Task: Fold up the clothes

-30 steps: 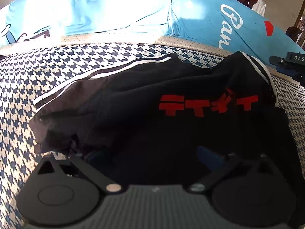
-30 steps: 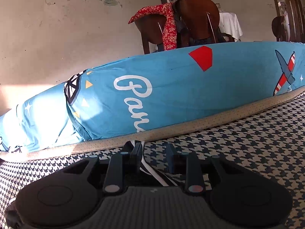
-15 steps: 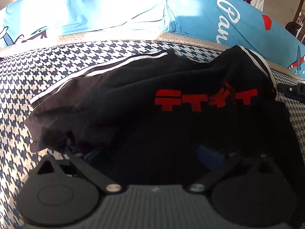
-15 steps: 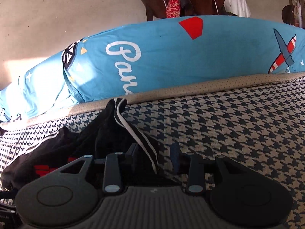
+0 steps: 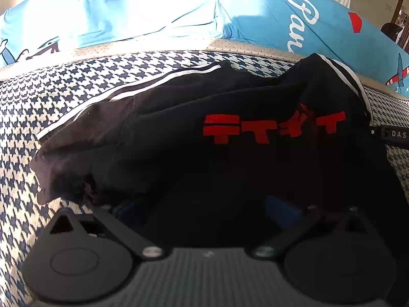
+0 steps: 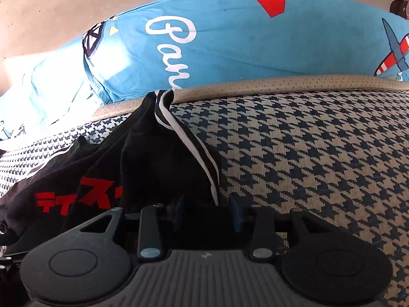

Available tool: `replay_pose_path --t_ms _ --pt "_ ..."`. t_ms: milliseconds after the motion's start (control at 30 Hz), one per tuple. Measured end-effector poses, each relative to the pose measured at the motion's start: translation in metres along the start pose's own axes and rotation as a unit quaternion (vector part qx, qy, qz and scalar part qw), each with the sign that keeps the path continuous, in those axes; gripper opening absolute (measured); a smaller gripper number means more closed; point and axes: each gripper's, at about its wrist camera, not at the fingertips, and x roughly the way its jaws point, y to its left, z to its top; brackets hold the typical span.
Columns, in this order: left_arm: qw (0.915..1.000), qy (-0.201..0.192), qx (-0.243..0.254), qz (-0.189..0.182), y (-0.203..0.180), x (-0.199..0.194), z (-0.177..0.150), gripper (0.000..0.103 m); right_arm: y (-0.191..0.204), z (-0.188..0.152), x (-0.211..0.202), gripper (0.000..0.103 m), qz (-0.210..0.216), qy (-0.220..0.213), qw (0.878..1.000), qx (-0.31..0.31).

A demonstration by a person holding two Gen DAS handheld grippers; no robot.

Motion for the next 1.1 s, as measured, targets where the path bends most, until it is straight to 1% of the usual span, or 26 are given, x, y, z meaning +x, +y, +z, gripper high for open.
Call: replay_pose_path --t_ms 67,100,233,367,567,633,667,733,800,900,933,1000,1100 --pt "1.0000 0.000 0.002 0.001 -0.001 0.001 0.000 0.103 0.002 0.000 0.001 0.031 0.002 -0.003 1.000 -0.004" --pt "1.0000 0.000 0.003 0.002 -0.002 0.001 0.000 0.103 0.003 0.000 0.001 0.024 0.002 -0.004 1.000 -0.005" --pt "1.0000 0.000 0.006 0.003 -0.001 -0.002 -0.003 0.103 0.008 0.002 -0.001 0.016 -0.010 -0.013 1.000 -0.013" --pt "1.0000 -0.001 0.008 0.004 -0.002 -0.005 -0.006 0.103 0.008 0.009 -0.014 0.015 -0.051 -0.045 0.998 -0.011" --pt "0.9999 -0.002 0.013 -0.002 -0.004 -0.008 -0.008 0.103 -0.011 0.023 -0.039 0.015 -0.112 -0.111 0.986 0.044" --pt "0.9999 -0.002 0.014 -0.006 -0.004 -0.008 -0.009 0.103 -0.015 0.027 -0.042 0.015 -0.127 -0.119 0.983 0.064" --pt "0.9998 -0.002 0.016 -0.008 -0.005 -0.009 -0.009 0.103 -0.018 0.028 -0.042 0.016 -0.131 -0.117 0.981 0.078" --pt "0.9998 -0.001 0.020 -0.009 -0.007 -0.009 -0.010 0.103 -0.027 0.029 -0.040 0.016 -0.123 -0.108 0.980 0.111" --pt "0.9997 -0.001 0.024 -0.011 -0.009 -0.009 -0.011 0.103 -0.037 0.029 -0.040 0.019 -0.114 -0.103 0.977 0.146" --pt "0.9996 0.000 0.026 -0.012 -0.012 -0.008 -0.010 0.103 -0.045 0.029 -0.043 0.021 -0.098 -0.103 0.974 0.178" --pt "0.9996 0.000 0.026 -0.012 -0.012 -0.009 -0.011 0.103 -0.047 0.029 -0.043 0.023 -0.092 -0.104 0.973 0.187" --pt "0.9996 0.000 0.027 -0.012 -0.013 -0.010 -0.012 0.103 -0.050 0.028 -0.045 0.025 -0.085 -0.105 0.971 0.195" --pt "0.9995 0.000 0.029 -0.011 -0.013 -0.010 -0.013 0.103 -0.058 0.029 -0.050 0.034 -0.058 -0.110 0.969 0.214"
